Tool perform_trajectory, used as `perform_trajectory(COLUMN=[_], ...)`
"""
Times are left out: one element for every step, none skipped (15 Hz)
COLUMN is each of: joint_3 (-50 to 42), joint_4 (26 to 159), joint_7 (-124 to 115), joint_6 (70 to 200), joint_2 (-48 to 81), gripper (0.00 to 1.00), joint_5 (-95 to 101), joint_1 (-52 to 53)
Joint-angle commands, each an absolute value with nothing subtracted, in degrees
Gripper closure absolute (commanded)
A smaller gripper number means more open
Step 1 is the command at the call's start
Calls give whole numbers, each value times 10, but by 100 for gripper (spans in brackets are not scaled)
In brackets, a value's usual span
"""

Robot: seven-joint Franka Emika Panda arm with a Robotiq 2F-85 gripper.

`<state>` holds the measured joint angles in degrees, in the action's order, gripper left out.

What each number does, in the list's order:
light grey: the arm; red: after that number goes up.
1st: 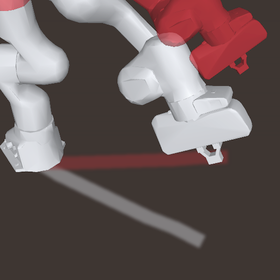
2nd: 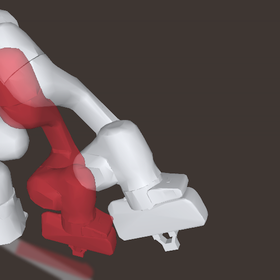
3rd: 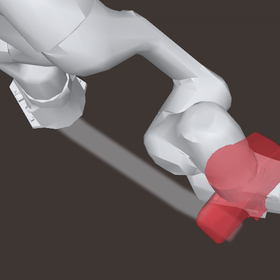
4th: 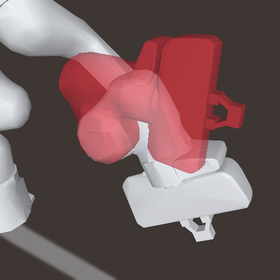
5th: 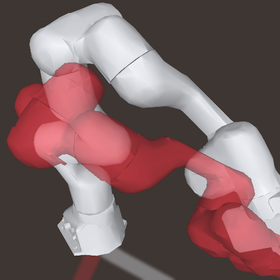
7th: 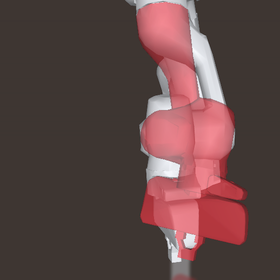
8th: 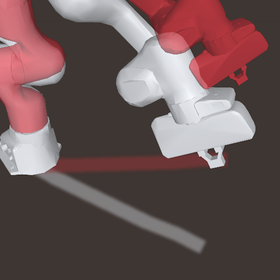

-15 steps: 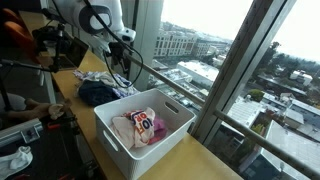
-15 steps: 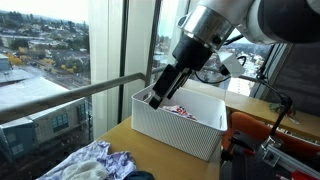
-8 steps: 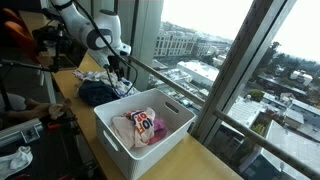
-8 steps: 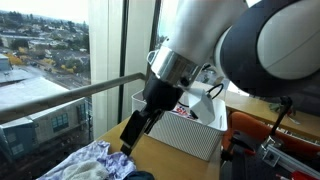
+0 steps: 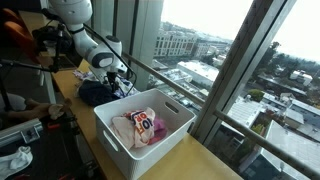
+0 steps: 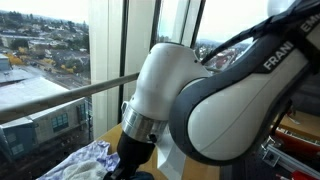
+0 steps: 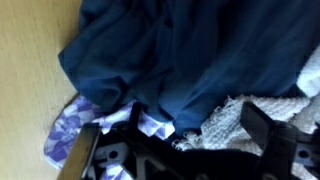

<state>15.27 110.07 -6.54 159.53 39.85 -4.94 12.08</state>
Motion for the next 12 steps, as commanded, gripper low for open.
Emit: perform_trajectory(joint_3=[167, 169, 168, 167, 167, 167, 167, 166, 166, 165, 162, 161], joint_4=[1032, 1023, 1014, 1008, 1003, 1000, 997, 995, 994, 994, 996, 998], joint_7=[-40, -39, -38, -38, -37, -36, -36, -35, -35, -36, -37, -39], joint_6=[1561, 1556, 1550, 1545, 1541, 1539, 1536, 1533, 1531, 1529, 1528, 1527], joint_2=[456, 465, 472, 477, 480, 482, 483, 484, 483, 481, 476, 471], gripper=[0, 25, 26, 32, 42, 49, 57, 63, 70, 78, 85, 93], joint_5=[-67, -68, -67, -68, -68, -69, -70, -71, -71, -72, -71, -70], joint_1=[118, 116, 116, 115, 113, 112, 110, 108, 106, 105, 104, 104])
